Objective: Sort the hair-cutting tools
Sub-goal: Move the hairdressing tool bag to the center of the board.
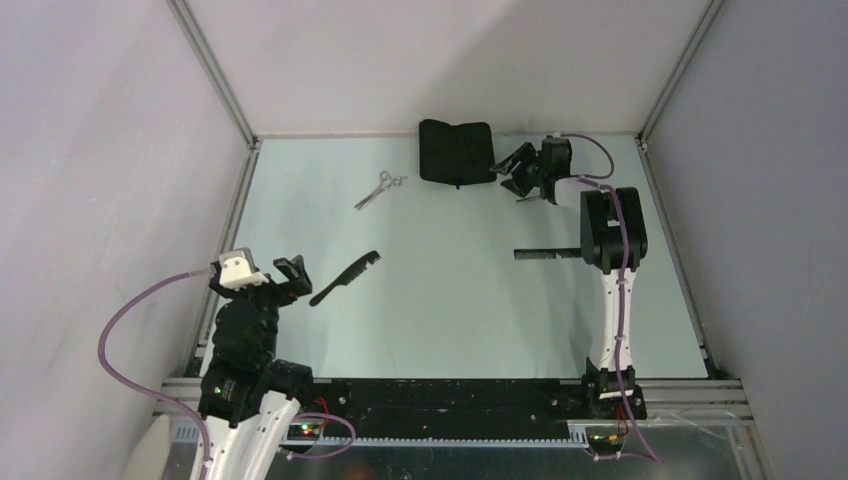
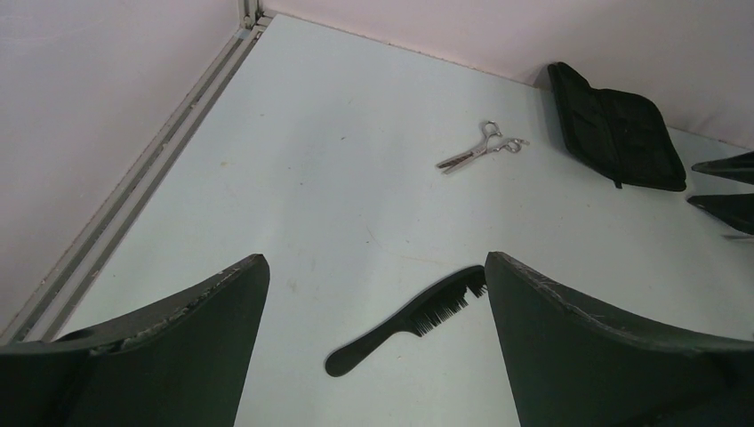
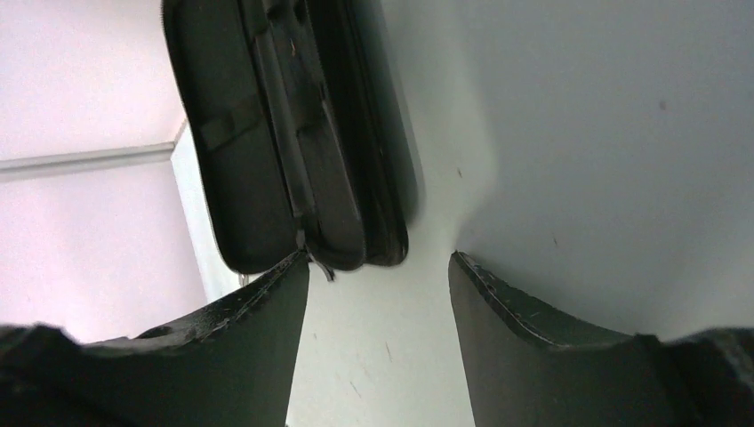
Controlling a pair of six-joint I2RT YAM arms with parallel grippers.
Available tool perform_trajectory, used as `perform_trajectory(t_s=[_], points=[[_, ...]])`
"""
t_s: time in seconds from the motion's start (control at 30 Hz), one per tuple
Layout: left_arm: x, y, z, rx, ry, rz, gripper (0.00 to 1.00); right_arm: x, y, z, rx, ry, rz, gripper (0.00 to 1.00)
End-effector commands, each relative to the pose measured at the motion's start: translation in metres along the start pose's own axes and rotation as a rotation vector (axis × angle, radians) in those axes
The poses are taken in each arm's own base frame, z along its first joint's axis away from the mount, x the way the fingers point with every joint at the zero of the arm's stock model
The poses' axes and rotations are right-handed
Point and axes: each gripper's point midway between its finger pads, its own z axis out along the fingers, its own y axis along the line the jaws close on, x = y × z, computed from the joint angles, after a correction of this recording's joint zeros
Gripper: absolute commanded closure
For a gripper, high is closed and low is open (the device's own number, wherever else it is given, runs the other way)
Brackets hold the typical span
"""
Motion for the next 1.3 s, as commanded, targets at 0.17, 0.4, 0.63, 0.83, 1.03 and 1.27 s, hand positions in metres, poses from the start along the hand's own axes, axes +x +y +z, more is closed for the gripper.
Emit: perform_trajectory(t_s=[0.17, 0.4, 0.63, 0.83, 1.03, 1.27], points=[[-0.006, -0.004, 0.001, 0.017, -0.014, 0.020, 0.02, -0.012, 0.004, 0.029, -0.020, -0.025, 0.035, 0.38], [-0.007, -0.004, 0.001, 0.019, -0.019, 0.019, 0.02, -0.005, 0.001, 0.033, -0.012, 0.000, 0.035, 0.50], [-0.008, -0.003, 0.000, 0.020, -0.025, 0.015, 0.02, -0.001, 0.013, 0.023, -0.041, 0.014, 0.010, 0.72], [-0.008, -0.003, -0.001, 0.021, -0.027, 0.013, 0.02, 0.000, 0.032, 0.001, -0.086, 0.021, -0.045, 0.96], [-0.010, -0.003, -0.003, 0.023, -0.031, 0.008, 0.02, 0.015, 0.055, -0.039, -0.159, 0.036, -0.081, 1.00], [-0.014, -0.005, -0.007, 0.042, -0.051, -0.004, 0.02, 0.057, 0.078, -0.099, -0.196, 0.094, -0.142, 1.00]])
